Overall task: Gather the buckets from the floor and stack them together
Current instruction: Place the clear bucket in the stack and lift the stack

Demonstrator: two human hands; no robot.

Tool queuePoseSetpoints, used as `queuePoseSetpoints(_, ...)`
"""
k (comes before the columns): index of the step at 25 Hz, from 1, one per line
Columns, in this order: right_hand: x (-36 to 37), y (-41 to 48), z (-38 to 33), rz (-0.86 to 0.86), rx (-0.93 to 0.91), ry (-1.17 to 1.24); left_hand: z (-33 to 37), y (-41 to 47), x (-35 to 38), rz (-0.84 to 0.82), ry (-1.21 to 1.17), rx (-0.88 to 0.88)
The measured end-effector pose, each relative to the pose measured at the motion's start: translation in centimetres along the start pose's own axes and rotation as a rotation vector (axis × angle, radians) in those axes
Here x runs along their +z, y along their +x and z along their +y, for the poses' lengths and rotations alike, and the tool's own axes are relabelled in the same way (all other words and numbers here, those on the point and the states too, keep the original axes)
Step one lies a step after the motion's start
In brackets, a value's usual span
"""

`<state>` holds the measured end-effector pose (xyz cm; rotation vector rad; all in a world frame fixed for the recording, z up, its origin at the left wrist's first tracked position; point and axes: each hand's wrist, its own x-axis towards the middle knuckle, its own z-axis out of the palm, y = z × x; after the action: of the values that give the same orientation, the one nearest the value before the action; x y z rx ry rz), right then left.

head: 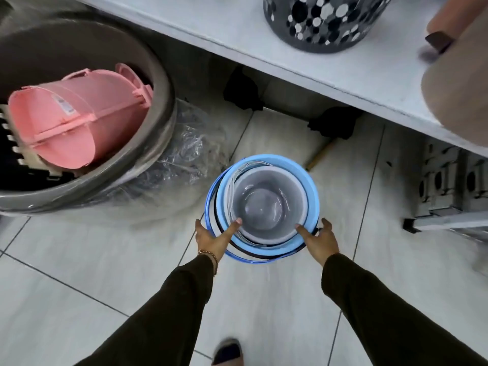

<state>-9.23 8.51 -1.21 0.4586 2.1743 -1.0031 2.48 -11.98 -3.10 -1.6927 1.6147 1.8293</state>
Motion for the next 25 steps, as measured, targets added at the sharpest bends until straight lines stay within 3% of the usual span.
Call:
queuePoseSetpoints(3,1.3,1.9,2.0,-0.072,0.003,0.068,-1.7,2.5,0.8,-0.207,-0.228,-0.173)
queuePoseSetpoints(6,2.4,3.5,3.3,-0.043,0.018,0.132,-3.4,4.4,1.2,-0.290,-0.374,-0.166)
queuePoseSetpoints(9,2.3,4.0,3.1,-0.047,0.060,0.108,-3.8,4.4,1.5,-0.218,-0.346,-0.093)
queuePoseSetpoints(13,1.1,2.8,2.0,-0.097,0.131,0.128,-2.0,2.9,0.7,0.090,-0.097,0.008)
queuePoseSetpoints(19,-0.8,-4.0,2.3,-0.090,0.180,0.245,1.5,-3.5,-2.0,0.003,-0.051,0.080)
queuePoseSetpoints(25,-5.8,-14.9,-1.8,-0.054,0.072,0.334,6.2,-16.7,-6.3,0.006,-0.109,0.225)
